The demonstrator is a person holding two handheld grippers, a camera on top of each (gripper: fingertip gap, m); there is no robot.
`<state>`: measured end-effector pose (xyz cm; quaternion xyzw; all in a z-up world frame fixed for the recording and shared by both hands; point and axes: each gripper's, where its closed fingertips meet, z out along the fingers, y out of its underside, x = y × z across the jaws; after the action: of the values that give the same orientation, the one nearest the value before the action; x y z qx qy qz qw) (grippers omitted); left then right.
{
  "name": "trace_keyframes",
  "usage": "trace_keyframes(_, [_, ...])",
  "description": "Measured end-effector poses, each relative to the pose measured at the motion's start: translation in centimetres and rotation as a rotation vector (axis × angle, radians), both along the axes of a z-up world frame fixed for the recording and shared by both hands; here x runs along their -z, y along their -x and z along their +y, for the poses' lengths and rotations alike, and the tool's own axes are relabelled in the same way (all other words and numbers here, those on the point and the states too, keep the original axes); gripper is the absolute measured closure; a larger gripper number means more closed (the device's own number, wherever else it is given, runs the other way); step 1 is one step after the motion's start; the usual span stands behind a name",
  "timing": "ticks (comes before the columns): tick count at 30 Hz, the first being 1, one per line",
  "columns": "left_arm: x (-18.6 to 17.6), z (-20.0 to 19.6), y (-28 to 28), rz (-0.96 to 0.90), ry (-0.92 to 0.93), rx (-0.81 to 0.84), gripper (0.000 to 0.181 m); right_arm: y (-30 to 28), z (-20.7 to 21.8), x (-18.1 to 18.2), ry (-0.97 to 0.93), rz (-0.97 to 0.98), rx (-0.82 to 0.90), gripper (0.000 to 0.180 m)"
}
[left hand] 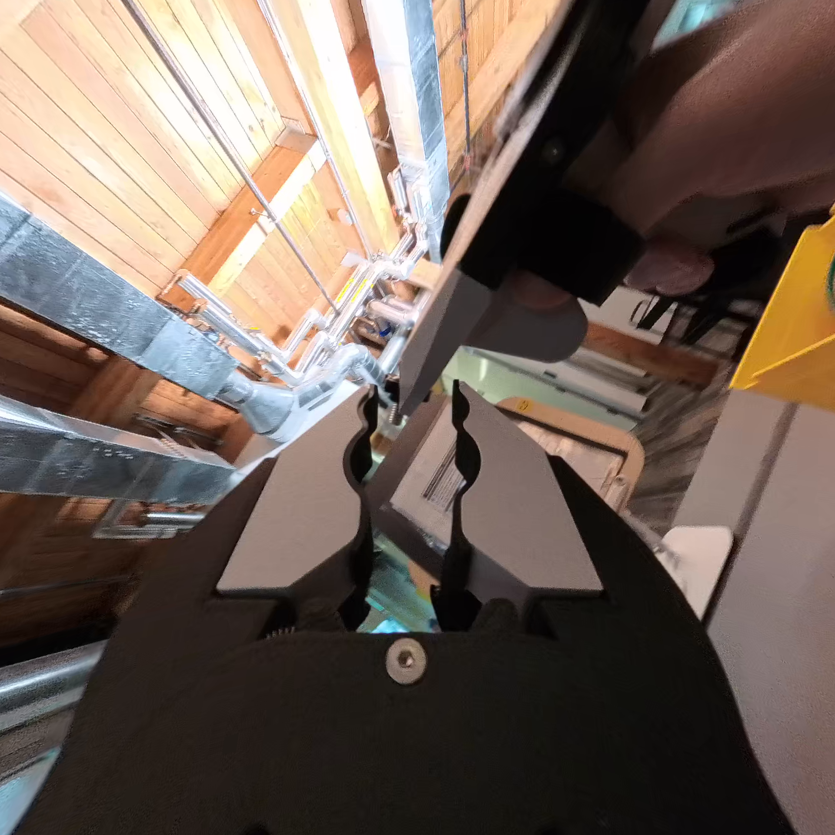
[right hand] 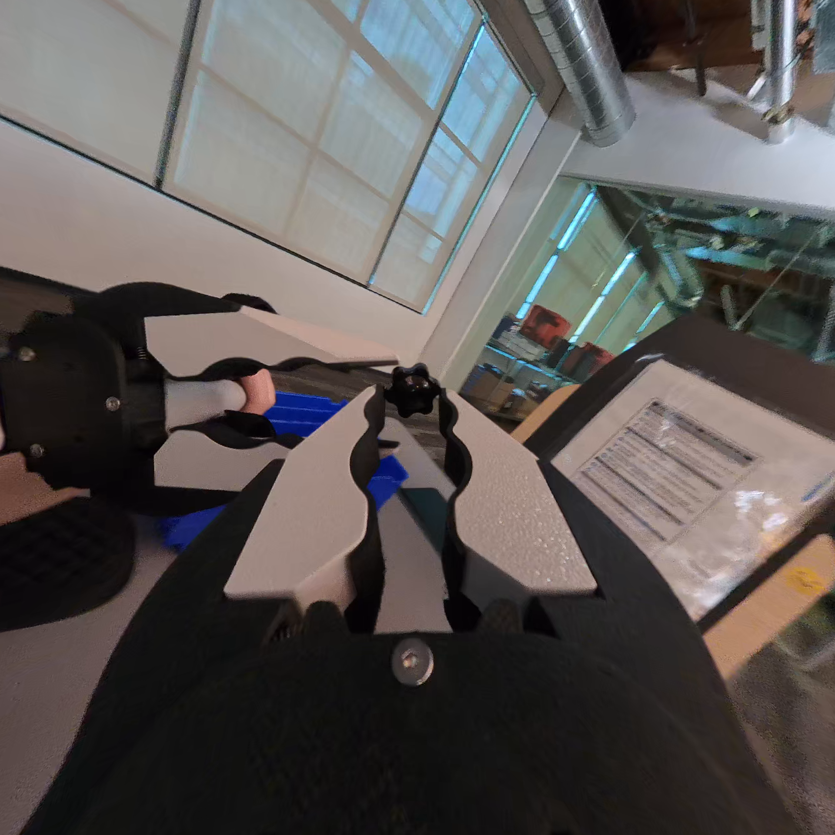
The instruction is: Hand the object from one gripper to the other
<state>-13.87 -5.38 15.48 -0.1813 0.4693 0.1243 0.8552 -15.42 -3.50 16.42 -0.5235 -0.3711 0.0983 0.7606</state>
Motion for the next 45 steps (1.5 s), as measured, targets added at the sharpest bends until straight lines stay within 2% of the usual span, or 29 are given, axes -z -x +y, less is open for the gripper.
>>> trace_keyframes(1, [-0.1, -0.5, 0.0, -0.005, 0.026, 0.047, 0.149, -0.3, 0.1, 0.0, 0.048, 0.034, -0.044, 0.158])
trace_keyframes(6, [-0.6, -3.2, 0.3, 0.026, 0.169, 0.306, 0.156, -1.7, -1.3, 0.5, 0.434, 0.209, -0.436, 0.158])
trace_keyframes(9, [-0.7, -3.2, 0.4, 0.054, 0.274, 0.367, 0.157, -2.2, -3.1, 0.9, 0.567, 0.225, -0.627, 0.158])
trace_keyframes(11, [0.0, -3.2, 0.0, 0.106, 0.371, 0.42, 0.162, -2.1, -3.7, 1.1, 0.607, 0.229, -0.695, 0.157])
trace_keyframes(14, [0.6, -3.0, -0.4, 0.138, 0.482, 0.463, 0.163, -1.5, -3.7, 1.5, 0.63, 0.231, -0.726, 0.158])
trace_keyframes(20, [1.1, -2.8, -0.6, 0.168, 0.494, 0.443, 0.167, -0.8, -4.0, 1.9, 0.65, 0.206, -0.75, 0.157])
trace_keyframes(24, [1.2, -3.2, -0.7, 0.172, 0.519, 0.479, 0.176, -0.9, -4.3, 1.9, 0.656, 0.202, -0.76, 0.157])
trace_keyframes(30, [1.2, -3.1, -0.8, 0.174, 0.509, 0.47, 0.177, -0.9, -4.2, 2.0, 0.642, 0.197, -0.755, 0.157])
trace_keyframes(31, [1.0, -2.9, -0.7, 0.152, 0.51, 0.462, 0.177, -0.9, -4.0, 1.8, 0.621, 0.203, -0.743, 0.157])
trace_keyframes(34, [-1.1, -1.7, 0.2, -0.019, 0.538, 0.452, 0.177, -1.2, -3.4, 0.6, 0.442, 0.205, -0.654, 0.127])
trace_keyframes(36, [-2.6, -1.3, 1.1, -0.157, 0.643, 0.535, 0.177, -1.9, -2.3, -0.4, 0.235, 0.172, -0.484, 0.124])
trace_keyframes(39, [-4.2, -1.0, 2.3, -0.374, 0.975, 0.828, 0.177, -3.0, -2.1, -1.9, -0.202, 0.008, -0.13, 0.128])
trace_keyframes(41, [-4.2, -0.6, 2.4, -0.462, 1.226, 1.025, 0.177, -2.3, -3.1, -2.2, -0.405, -0.135, 0.016, 0.131])
trace_keyframes(45, [-3.9, -0.5, 2.1, -0.544, 1.546, 1.337, 0.177, 0.0, -4.0, -1.9, -0.521, -0.282, 0.127, 0.134])
